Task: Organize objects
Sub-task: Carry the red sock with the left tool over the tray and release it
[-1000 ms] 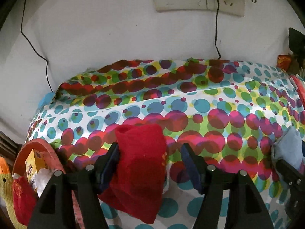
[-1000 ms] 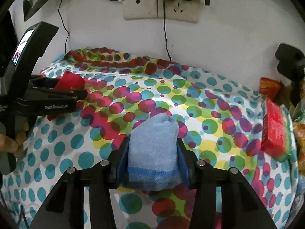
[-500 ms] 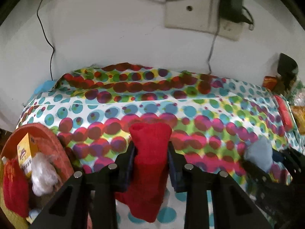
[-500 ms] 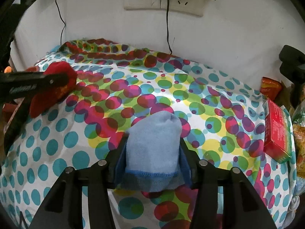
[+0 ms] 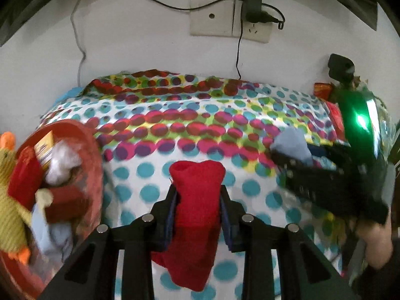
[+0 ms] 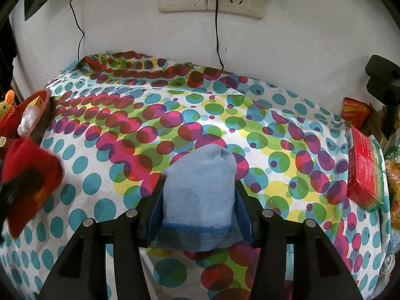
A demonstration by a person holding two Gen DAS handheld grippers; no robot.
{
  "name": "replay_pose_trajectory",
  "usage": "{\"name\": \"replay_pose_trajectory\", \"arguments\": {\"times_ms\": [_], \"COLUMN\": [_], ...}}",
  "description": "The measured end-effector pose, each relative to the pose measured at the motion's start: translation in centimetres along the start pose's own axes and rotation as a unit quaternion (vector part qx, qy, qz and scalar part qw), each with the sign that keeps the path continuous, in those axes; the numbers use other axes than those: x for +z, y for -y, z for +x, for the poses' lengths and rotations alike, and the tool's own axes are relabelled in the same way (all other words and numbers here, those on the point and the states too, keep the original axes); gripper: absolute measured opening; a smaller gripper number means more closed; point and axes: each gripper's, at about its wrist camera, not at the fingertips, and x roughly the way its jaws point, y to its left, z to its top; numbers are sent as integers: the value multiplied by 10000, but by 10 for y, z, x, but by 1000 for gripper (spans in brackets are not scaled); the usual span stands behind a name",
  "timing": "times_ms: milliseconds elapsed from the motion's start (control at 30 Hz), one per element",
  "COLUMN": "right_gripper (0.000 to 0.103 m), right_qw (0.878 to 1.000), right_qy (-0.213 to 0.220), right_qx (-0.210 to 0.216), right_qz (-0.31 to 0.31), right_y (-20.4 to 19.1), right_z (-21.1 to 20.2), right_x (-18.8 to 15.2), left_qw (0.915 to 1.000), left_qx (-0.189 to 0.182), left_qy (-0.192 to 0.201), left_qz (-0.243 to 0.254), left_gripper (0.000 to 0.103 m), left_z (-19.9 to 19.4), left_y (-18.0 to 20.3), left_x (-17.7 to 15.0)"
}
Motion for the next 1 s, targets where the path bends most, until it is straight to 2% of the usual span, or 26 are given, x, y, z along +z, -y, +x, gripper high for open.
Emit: {"name": "replay_pose_trajectory", "arguments": {"times_ms": [200, 300, 400, 500, 700, 800, 1000], "right_gripper": [49, 49, 50, 50, 51, 52, 52], "right_qw": [10000, 10000, 10000, 10000, 10000, 10000, 10000], "right_qy": [0, 0, -1, 0, -2, -2, -3], "right_qx": [-8, -13, -15, -16, -23, -21, -25], "right_qz": [0, -3, -7, -9, -6, -10, -13], "right_y": [0, 0, -1, 0, 0, 0, 0], "right_z": [0, 0, 0, 0, 0, 0, 0], "right_x": [-1, -1, 0, -1, -1, -1, 0], "left_qw": [9999, 9999, 9996, 9984, 9923, 9878, 9815], "left_qx": [-78, -119, -5, 113, 647, 921, 1170], "left_qy": [-36, 32, 190, 354, 615, 550, 397], "left_qz": [-117, -118, -185, -418, -857, -1129, -1462], "left_gripper": [31, 31, 31, 31, 31, 31, 31], "left_z": [-29, -46, -65, -82, -109, -114, -110], "left_y": [-9, -14, -29, -52, -110, -142, -185], "left_x": [-27, -35, -36, -32, -32, -38, -50]}}
